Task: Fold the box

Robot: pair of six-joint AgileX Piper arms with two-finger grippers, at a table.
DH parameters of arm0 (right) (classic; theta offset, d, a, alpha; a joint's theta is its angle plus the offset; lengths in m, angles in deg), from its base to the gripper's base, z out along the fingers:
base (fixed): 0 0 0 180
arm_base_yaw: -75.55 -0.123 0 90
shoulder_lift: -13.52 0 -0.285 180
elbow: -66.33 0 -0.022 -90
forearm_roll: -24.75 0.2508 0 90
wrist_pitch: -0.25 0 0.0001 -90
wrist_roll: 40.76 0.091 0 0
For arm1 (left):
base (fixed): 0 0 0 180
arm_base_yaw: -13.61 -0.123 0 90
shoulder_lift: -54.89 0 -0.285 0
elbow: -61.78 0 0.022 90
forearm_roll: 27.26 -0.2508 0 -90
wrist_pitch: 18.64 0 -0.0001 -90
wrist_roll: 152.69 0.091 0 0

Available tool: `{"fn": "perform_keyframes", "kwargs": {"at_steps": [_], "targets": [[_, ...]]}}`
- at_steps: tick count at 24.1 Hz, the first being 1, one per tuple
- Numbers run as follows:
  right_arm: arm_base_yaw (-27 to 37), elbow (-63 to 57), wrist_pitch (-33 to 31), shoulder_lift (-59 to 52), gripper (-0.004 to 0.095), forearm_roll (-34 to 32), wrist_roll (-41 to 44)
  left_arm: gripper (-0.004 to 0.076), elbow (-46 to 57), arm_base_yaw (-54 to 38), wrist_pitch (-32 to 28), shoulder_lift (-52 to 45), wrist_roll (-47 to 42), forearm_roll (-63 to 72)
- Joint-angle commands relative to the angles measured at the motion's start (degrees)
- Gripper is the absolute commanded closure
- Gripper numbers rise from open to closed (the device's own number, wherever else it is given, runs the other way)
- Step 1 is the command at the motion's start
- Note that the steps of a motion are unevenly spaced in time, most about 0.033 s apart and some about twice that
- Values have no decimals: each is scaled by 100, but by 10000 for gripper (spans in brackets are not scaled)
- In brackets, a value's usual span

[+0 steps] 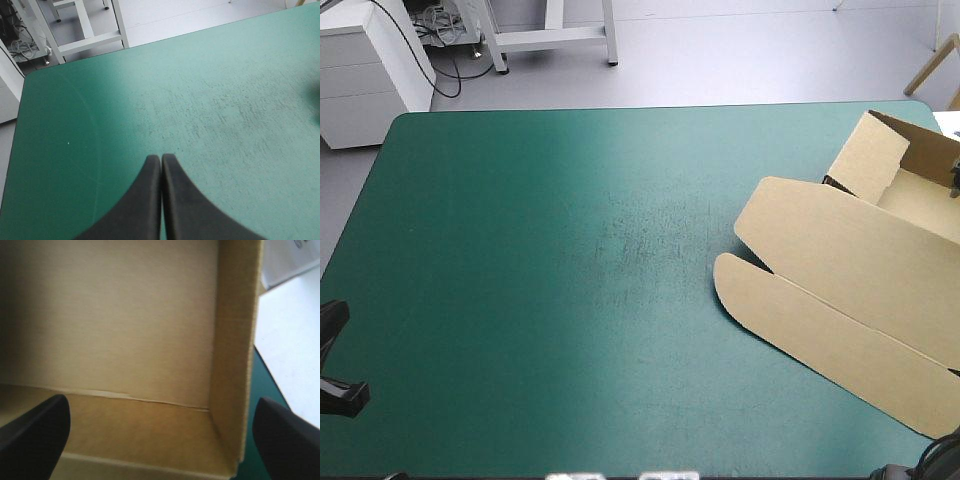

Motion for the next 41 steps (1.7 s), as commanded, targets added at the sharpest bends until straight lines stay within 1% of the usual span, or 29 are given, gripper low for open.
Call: {"fn": "perform_keyframes", "kwargs": {"at_steps": [1, 3, 5, 6, 7, 10, 11, 12, 13, 14, 15, 16, 18, 20, 21, 22, 24, 25, 26, 28, 31, 33, 36, 41], "targets": [[-141, -16, 94, -1035, -6, 789, -470, 734, -81, 11, 205, 71, -13, -105], [-426, -265, 94, -1477, 7, 861, -513, 734, -81, 11, 205, 71, -13, -105], [-784, -542, 94, -1845, 37, 738, -517, 734, -81, 11, 197, 71, -13, -105], [-1195, -822, 94, -2185, 91, 548, -517, 734, -81, 11, 197, 71, -13, -105], [-1445, -1014, 104, -2370, 140, 424, -517, 734, -81, 11, 197, 71, -13, -123], [-2159, -1635, 104, -2909, 401, -196, -222, 734, -81, 11, 223, 71, -13, -123], [-2381, -1853, 143, -3098, 513, -353, -210, 734, -81, 11, 210, 71, -13, -134], [-2581, -2064, 270, -3290, 623, -463, -170, 734, -81, 11, 210, 71, -13, -134], [-2720, -2270, 451, -3450, 707, -504, -121, 734, -81, 11, 210, 71, -13, -134], [-3002, -2659, 775, -3846, 901, -429, -100, 734, -32, 11, 231, 71, -13, -123], [-3093, -2812, 886, -3999, 920, -429, -110, 734, 9, 11, 239, 71, -13, -124], [-3267, -3205, 1050, -4385, 923, -322, -341, 734, 161, 11, 239, 25, -13, -124], [-3385, -3786, 1286, -5011, 927, -219, -363, 734, 535, 11, 93, -176, -13, -61], [-3388, -4417, 1826, -5663, 927, -167, -363, 734, 1031, 11, -262, -471, -13, 99], [-3388, -4733, 2129, -6096, 927, -136, -406, 734, 1423, 11, -582, -770, -13, 265], [-3388, -4947, 2264, -6325, 927, -83, -470, 734, 1709, 11, -786, -938, -13, 382], [-3388, -5542, 2394, -7085, 927, -21, -623, 734, 2603, 11, -1328, -1580, -36, 685], [-3388, -5698, 2472, -7261, 927, -21, -623, 734, 2818, 11, -1475, -1740, -36, 707], [-3388, -5991, 2665, -7564, 927, -21, -623, 734, 3171, 11, -1728, -2012, -36, 719], [-3388, -6286, 2881, -7852, 927, -21, -623, 734, 3483, 11, -1920, -2281, -36, 719], [-3388, -6832, 3309, -8446, 927, -21, -623, 734, 4058, 11, -2189, -2696, -36, 621], [-3388, -7069, 3438, -8693, 927, -21, -623, 734, 4259, 11, -2217, -2911, -36, 606], [-3388, -7353, 3473, -9072, 927, -21, -596, 734, 4464, 11, -2217, -3187, -36, 606], [-3388, -7687, 3530, -9635, 927, 102, -582, 734, 4522, 11, -2252, -3166, -25, 268]]}}
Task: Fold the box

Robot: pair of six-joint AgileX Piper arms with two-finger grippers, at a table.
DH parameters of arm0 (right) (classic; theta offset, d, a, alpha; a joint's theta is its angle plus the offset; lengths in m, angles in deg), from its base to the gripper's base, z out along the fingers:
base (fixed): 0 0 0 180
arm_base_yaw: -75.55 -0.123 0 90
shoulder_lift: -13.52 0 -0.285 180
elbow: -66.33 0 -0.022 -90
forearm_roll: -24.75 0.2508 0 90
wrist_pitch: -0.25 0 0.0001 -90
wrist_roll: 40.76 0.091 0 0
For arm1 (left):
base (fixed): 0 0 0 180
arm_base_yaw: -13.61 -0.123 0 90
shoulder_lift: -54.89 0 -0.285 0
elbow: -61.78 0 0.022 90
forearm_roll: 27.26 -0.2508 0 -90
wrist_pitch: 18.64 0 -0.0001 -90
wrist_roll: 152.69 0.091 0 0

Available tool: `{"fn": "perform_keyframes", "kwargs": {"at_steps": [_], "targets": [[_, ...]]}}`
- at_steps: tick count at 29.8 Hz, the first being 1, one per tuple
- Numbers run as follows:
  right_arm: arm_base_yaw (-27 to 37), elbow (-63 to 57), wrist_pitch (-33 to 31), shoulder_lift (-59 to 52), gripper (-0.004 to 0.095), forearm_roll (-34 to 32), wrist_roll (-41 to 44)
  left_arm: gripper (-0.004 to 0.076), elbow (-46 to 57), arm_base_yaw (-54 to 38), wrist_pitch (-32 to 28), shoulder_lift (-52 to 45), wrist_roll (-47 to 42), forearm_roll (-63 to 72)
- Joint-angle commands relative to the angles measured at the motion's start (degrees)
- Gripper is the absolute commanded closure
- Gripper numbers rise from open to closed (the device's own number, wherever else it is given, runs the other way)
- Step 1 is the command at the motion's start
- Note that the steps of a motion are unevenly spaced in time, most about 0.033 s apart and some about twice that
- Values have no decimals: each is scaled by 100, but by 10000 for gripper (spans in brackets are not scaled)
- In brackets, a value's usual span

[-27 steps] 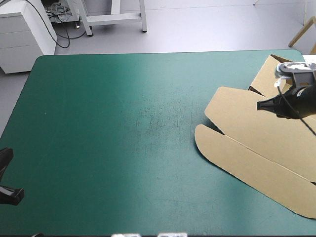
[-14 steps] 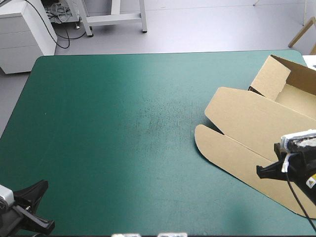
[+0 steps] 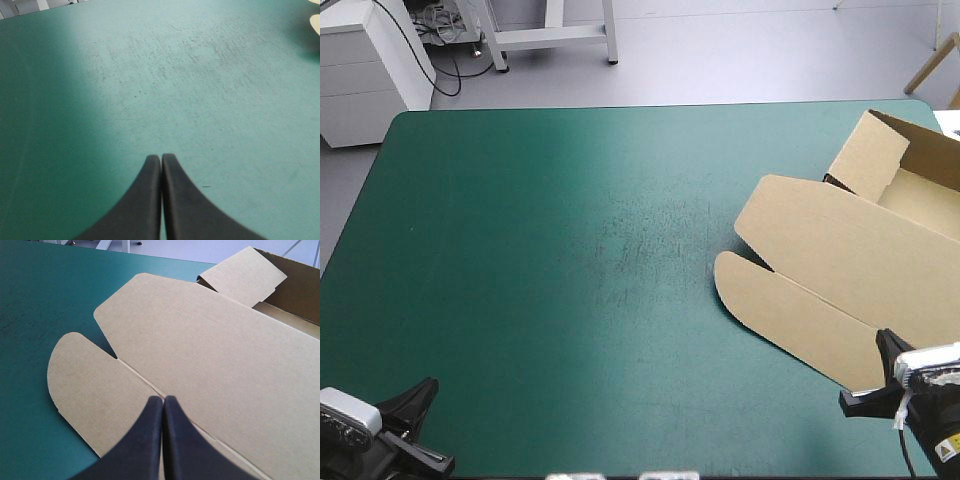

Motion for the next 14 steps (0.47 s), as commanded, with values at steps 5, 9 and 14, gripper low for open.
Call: {"fn": "perform_keyframes", "kwargs": {"at_steps": [5, 9, 14], "targets": [[-14, -41, 548, -623, 927, 61, -6, 734, -103, 11, -463, -84, -36, -449], [-14, -41, 560, -738, 927, 61, -6, 734, -103, 11, -451, -84, -48, -454], [-14, -41, 560, -738, 927, 61, -6, 734, -103, 11, -451, -84, -48, -454]]}}
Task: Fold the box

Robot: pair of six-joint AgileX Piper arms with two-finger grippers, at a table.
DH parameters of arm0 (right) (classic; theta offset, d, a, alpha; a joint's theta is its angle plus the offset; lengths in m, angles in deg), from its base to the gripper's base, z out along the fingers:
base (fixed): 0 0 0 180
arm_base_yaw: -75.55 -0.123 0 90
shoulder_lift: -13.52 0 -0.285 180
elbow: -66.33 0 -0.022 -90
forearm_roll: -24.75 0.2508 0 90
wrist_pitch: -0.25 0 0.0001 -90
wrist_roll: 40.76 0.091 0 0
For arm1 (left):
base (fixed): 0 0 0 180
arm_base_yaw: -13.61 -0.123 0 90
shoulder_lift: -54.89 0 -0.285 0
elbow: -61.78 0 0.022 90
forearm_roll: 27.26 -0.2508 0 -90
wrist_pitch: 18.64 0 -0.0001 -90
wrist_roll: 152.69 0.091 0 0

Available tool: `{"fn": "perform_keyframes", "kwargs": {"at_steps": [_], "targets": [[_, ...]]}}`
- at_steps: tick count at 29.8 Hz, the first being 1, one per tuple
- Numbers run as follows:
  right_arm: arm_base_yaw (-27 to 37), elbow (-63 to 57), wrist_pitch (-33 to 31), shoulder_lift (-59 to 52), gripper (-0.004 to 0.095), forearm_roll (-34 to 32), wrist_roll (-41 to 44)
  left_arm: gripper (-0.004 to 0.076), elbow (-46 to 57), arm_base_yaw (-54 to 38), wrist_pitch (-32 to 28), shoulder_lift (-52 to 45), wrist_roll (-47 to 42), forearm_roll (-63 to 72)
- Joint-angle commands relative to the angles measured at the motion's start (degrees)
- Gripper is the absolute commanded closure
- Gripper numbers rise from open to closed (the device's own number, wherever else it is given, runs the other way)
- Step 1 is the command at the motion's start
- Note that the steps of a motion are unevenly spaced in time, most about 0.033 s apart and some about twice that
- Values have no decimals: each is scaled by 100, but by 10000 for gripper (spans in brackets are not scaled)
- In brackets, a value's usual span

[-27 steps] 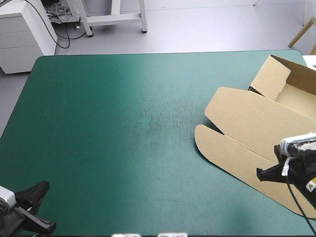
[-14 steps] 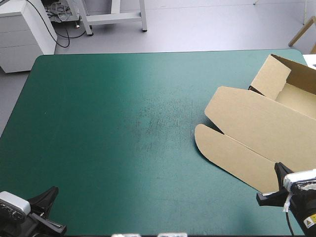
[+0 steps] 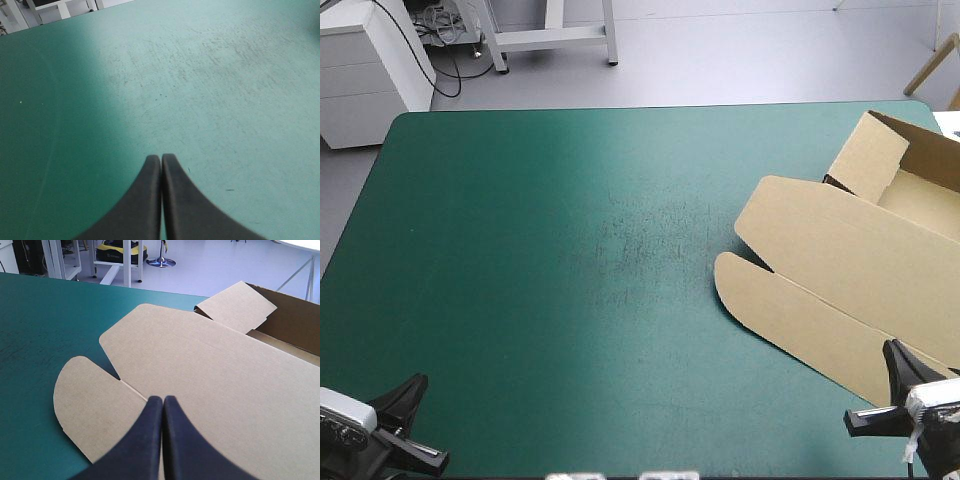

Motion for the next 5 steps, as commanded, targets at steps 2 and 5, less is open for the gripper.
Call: {"fn": "perform_keyframes", "kwargs": {"at_steps": [2, 5], "targets": [[-14, 121, 478, 81, 927, 14, -6, 734, -108, 11, -425, -60, -48, -59], [-14, 121, 478, 81, 927, 14, -6, 734, -108, 11, -425, -60, -48, -59]]}}
